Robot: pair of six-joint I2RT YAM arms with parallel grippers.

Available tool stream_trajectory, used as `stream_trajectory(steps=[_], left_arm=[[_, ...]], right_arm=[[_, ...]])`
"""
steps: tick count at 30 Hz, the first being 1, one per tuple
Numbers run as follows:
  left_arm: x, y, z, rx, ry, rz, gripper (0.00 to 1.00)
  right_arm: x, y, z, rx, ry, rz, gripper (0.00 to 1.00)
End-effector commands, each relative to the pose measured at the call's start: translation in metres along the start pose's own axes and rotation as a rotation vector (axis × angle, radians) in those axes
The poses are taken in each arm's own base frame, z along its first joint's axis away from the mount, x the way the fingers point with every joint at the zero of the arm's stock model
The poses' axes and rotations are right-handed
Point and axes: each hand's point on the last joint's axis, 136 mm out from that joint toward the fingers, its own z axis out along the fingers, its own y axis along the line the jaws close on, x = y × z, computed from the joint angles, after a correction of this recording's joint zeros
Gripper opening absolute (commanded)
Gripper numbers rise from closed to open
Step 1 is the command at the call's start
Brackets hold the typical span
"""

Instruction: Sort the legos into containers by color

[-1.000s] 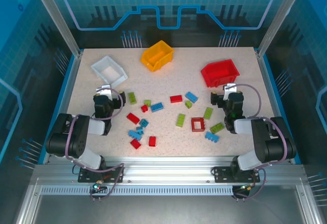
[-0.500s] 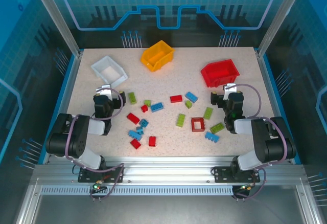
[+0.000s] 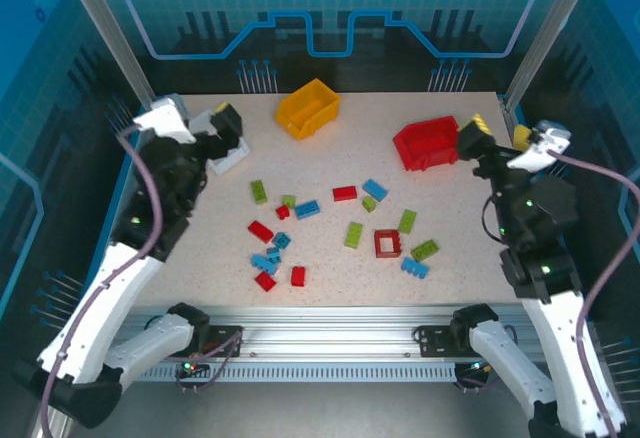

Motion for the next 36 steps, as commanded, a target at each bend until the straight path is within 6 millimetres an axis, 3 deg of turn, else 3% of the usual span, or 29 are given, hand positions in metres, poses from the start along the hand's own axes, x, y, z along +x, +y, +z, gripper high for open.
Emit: stream_trajectory(steps=[1, 4, 6, 11, 14, 16, 20, 22, 25, 30, 34, 36], left_arm=[[0.095, 0.036, 0.013, -0.148, 0.505, -0.097, 0.99], [0.09, 0.041, 0.025, -0.165, 0.513, -0.019, 0.98], [0.089, 0.056, 0.038, -0.221, 0.535, -0.039, 0.95], [0.109, 0.094, 0.095, -0.326, 0.659, -0.11, 0.79], [0.123, 0.108, 0.133, -0.357, 0.697, -0.129, 0.78], [0.132, 0.107, 0.16, -0.331, 0.714, -0.144, 0.77], [0.162, 0.089, 0.22, -0.17, 0.765, -0.21, 0.59], [0.171, 0.085, 0.238, -0.144, 0.776, -0.221, 0.57], [0.175, 0.081, 0.245, -0.137, 0.746, -0.184, 0.58], [0.169, 0.108, 0.226, -0.275, 0.69, -0.143, 0.61], [0.166, 0.113, 0.213, -0.297, 0.667, -0.132, 0.61], [0.166, 0.115, 0.208, -0.307, 0.661, -0.127, 0.62]], right_arm=[[0.113, -0.029, -0.004, 0.121, 0.47, 0.104, 0.84], [0.131, -0.007, 0.003, 0.016, 0.568, 0.086, 0.77], [0.141, 0.005, 0.008, -0.024, 0.624, 0.062, 0.77], [0.173, 0.034, 0.025, -0.112, 0.755, 0.037, 0.78], [0.188, 0.039, 0.039, -0.105, 0.826, 0.035, 0.8], [0.195, 0.042, 0.049, -0.102, 0.85, 0.029, 0.79], [0.213, 0.049, 0.072, -0.112, 0.879, 0.04, 0.79], [0.225, 0.058, 0.089, -0.128, 0.897, 0.065, 0.78], [0.249, 0.077, 0.118, -0.151, 0.916, 0.089, 0.77], [0.304, 0.107, 0.171, -0.13, 0.963, 0.162, 0.73], [0.349, 0.123, 0.213, -0.09, 0.984, 0.237, 0.73], [0.361, 0.129, 0.233, -0.075, 0.976, 0.267, 0.73]])
